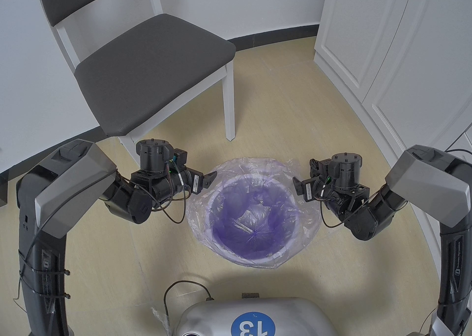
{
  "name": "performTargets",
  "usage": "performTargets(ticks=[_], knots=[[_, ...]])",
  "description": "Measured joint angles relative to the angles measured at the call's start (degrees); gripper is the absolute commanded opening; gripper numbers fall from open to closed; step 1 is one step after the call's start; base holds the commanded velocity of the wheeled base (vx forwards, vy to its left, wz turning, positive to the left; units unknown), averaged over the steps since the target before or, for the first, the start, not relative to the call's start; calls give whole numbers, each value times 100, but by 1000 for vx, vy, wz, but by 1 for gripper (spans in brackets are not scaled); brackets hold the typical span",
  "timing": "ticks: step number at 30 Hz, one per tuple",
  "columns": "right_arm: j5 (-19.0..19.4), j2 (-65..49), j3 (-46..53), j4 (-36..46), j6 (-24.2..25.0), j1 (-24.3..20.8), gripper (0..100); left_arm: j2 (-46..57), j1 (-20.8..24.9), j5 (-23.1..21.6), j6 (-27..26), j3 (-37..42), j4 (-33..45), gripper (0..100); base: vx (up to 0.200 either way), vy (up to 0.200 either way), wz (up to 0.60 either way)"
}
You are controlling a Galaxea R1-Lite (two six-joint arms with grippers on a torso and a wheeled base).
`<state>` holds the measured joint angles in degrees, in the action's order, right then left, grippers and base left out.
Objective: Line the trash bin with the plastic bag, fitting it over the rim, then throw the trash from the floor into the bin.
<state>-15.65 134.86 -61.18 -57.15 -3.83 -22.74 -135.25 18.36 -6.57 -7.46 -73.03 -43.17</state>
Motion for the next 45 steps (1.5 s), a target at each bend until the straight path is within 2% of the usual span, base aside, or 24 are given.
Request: performTargets(ticks=[29,39,45], knots=[[336,783,-436,82,38,315,100,-551,-183,-2,-4,-100,-112,100,0,0,0],[389,594,-397,85,38,332,100,-177,-224,59,-1,11,-119,100,0,0,0],[386,286,-284,85,2,334,100,238,-221,61,-1,379,-123,100,0,0,0]])
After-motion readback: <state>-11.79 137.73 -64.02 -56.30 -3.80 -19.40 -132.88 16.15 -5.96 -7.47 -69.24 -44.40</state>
